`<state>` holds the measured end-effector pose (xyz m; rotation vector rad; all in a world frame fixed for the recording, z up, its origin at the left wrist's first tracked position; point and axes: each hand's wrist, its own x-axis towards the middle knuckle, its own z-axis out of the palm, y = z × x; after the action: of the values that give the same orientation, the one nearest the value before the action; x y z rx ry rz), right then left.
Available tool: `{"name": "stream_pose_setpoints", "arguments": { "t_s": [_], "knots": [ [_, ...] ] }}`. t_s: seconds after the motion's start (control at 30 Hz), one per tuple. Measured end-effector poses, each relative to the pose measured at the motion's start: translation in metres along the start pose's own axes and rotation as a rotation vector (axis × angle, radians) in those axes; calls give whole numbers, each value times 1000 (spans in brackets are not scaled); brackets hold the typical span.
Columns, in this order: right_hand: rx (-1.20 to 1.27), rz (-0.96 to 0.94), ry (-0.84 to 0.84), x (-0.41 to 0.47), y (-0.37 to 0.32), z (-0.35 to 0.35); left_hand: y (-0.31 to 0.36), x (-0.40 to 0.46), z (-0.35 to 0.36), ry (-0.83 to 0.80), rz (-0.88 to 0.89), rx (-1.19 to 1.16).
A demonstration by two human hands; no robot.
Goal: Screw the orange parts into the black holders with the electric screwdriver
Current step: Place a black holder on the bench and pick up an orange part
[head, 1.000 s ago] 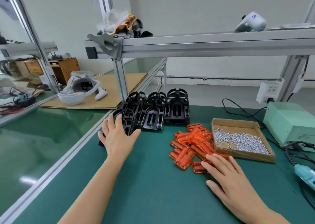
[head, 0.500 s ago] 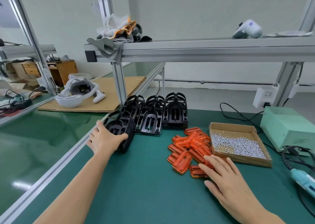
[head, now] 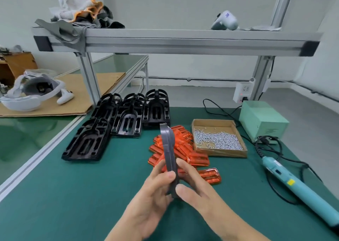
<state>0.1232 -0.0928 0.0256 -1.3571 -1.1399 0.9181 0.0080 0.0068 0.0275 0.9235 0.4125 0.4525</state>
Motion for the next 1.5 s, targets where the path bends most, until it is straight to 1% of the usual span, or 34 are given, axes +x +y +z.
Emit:
{"name": "stream_pose_setpoints", "arguments": {
  "t_s": [0.07,0.13,0.23,0.3,0.37,0.4,0.43,0.47,0.5,0.6,0.67,0.77,0.83,0.9,0.97,1.0,1.07,1.1,1.17,1.23,1.3,1.37,1.4,1.43,1.47,1.5],
  "knots": [
    [38,4,-45,-7,0,-5,-3,-3,3,-26,-12,-3],
    [12,-21,-45,-11,-1,-6,-6,-5,7,-36,-21,11],
    [63,-45,-44,-12,-6,-13,-9,-5,14,5,48,99],
    [201,29,-22,-12,-9,-25,-3,-5,11,61,92,193],
    [399,155,-2,-15,-9,-36,4,1,-1,177,129,298],
    [428,211,5,-16,-7,-40,8,4,-9,259,141,332],
    [408,266,11,-17,-3,-42,10,7,-17,324,140,344],
    [374,312,14,-17,1,-44,12,9,-23,348,134,350],
    [329,343,20,-17,4,-45,11,10,-27,333,127,375],
    [93,356,105,-13,8,-44,-1,10,-34,315,92,538],
    [-184,312,191,-13,11,-48,-9,12,-39,344,88,573],
    [-645,181,290,-22,10,-69,-13,18,-45,420,136,608],
    [-925,173,395,-34,8,-96,-13,21,-48,502,189,633],
    [-1202,304,483,-50,5,-128,-12,24,-49,578,233,696],
    [-1415,530,517,-67,4,-160,-10,26,-49,595,247,798],
    [-1470,649,505,-75,4,-172,-9,27,-49,586,245,854],
    [-1464,818,456,-87,7,-191,-5,28,-49,555,228,968],
    [-1422,845,437,-91,10,-196,-3,29,-50,538,210,1024],
    [-1362,832,402,-96,17,-199,1,31,-50,511,183,1177],
    [-1383,801,398,-95,21,-199,3,34,-49,508,203,1346],
    [-1385,817,411,-91,20,-199,3,37,-45,494,229,1393],
    [-1436,802,435,-87,16,-199,1,39,-41,473,223,1361],
    [-1476,756,466,-84,12,-197,-1,40,-40,476,221,1339],
    [-1479,659,505,-79,9,-193,-2,40,-40,488,226,1316],
    [-1431,520,533,-73,6,-185,-3,39,-40,505,239,1293],
    [-1347,370,518,-65,3,-174,-4,38,-40,524,259,1265]
  ]
}}
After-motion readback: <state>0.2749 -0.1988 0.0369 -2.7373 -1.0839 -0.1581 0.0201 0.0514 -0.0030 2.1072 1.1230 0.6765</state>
